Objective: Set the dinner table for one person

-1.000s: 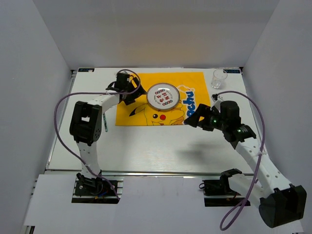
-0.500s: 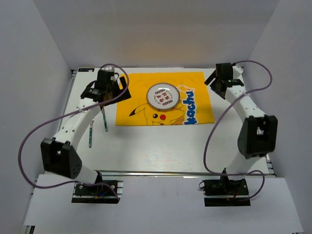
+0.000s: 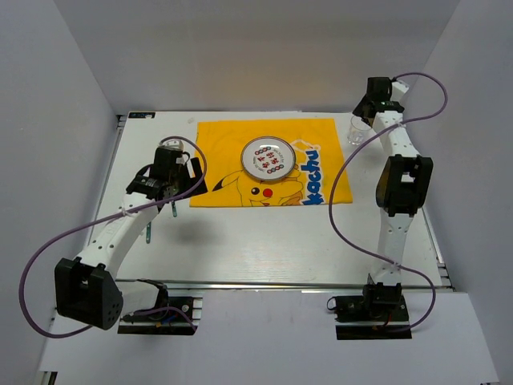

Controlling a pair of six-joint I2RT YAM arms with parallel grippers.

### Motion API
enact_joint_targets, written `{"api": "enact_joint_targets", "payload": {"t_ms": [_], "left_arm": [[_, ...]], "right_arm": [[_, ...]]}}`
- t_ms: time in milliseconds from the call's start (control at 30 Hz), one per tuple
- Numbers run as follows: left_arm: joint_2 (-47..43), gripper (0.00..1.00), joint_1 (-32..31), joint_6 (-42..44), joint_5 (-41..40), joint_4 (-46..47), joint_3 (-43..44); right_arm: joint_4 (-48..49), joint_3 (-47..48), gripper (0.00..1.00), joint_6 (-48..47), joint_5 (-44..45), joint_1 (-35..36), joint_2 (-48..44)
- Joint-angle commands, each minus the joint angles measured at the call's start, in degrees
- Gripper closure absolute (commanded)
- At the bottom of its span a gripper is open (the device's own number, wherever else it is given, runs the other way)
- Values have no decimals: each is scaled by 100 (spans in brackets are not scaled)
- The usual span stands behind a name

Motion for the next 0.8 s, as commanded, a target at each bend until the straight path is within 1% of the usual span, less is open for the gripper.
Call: {"api": "enact_joint_targets", "payload": {"t_ms": [0,67,333,367,433,500,533,633,667,767], "left_arm": [[51,2,14,69,53,109,64],[25,2,14,87,0,126,56],[-45,2,14,95,35,144,-6],[-45,2,14,104,53,153,3],[-27,2,14,96,62,153,3],[-19,2,14,113,79,162,3],[-1,2,14,104,71,153,3],[-10,2,14,122,106,170,3],[-1,2,14,122,106,162,3],[-1,2,14,139,149,188,3]], "right_arm": [[273,-132,16,-165,-254,-257,1],[344,-115,16,-253,-342,-310,98],[458,17,23,-376,-860,-539,625],[484,26,26,-376,-1026,-539,687],[528,-9,30,-384,-1089,-574,731],[659,-114,40,-376,-1247,-583,731],[677,-115,48,-358,-1282,-600,731],[713,-193,96,-367,-1178,-583,652],[756,-263,100,-376,-1151,-574,504],[871,-475,100,-376,-1107,-548,179]]}}
